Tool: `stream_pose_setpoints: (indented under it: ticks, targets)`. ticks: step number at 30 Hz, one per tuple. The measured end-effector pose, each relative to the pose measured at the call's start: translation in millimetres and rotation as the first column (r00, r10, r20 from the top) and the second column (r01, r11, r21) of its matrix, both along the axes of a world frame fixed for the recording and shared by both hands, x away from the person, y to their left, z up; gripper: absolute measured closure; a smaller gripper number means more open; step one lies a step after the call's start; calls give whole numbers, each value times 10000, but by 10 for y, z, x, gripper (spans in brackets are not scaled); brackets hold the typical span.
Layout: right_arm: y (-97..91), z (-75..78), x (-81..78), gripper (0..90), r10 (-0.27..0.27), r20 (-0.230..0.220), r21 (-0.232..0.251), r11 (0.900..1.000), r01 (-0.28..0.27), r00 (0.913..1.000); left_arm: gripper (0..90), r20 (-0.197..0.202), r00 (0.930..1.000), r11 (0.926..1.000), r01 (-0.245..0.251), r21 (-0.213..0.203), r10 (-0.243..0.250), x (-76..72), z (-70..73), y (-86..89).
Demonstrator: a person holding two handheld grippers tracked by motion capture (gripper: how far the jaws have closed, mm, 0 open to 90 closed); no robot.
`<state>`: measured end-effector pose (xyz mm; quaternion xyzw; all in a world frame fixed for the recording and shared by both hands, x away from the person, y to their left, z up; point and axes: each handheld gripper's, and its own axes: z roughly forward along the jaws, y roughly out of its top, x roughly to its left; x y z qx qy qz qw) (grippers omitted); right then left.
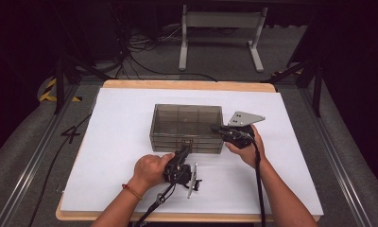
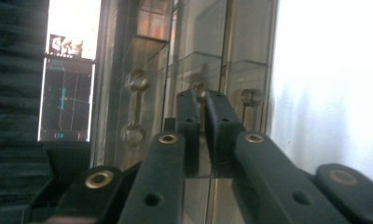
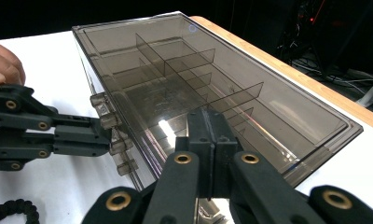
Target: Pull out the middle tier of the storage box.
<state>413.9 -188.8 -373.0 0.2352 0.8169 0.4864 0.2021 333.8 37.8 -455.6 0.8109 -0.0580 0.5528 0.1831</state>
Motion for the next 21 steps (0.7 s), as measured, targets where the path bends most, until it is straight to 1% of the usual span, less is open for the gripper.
stream_pose_setpoints:
  ticks: [1, 2, 3, 6, 9, 10, 11, 18, 21]
  targets:
    - [0, 3, -1, 900, 8, 29, -45, 10000, -8, 10000, 834, 108, 9999, 9999, -56, 128, 55, 0, -6, -6]
    - [0, 2, -1, 900, 12, 30, -44, 10000, -12, 10000, 796, 133, 9998, 9995, -130, 276, 126, 16, -21, -14]
    - [0, 2, -1, 900, 12, 30, -44, 10000, -12, 10000, 753, 133, 9998, 9995, -130, 276, 126, 16, -21, -14]
    - [1, -2, -9, 900, -30, 61, -31, 10000, 31, 10000, 772, 350, 9993, 9993, -127, 356, 115, 20, -32, -2]
    - [2, -3, -13, 900, -47, 80, -39, 10000, 47, 10000, 783, 336, 9993, 9993, -143, 343, 131, 18, -37, 1]
    - [2, -2, -13, 900, -46, 89, -52, 10000, 47, 9999, 788, 399, 9992, 9995, -60, 311, 47, 24, -41, 2]
    - [4, -2, -14, 900, -54, 112, -67, 10000, 55, 9999, 792, 393, 9992, 9991, -116, 416, 100, 16, -45, -5]
    - [3, -2, -19, 900, -40, 146, -88, 10000, 41, 9999, 795, 370, 9992, 9993, -191, 336, 178, 9, -37, -7]
    - [2, -4, -20, 900, -40, 166, -78, 10000, 41, 9999, 796, 303, 9993, 9995, -220, 206, 213, 1, -39, -7]
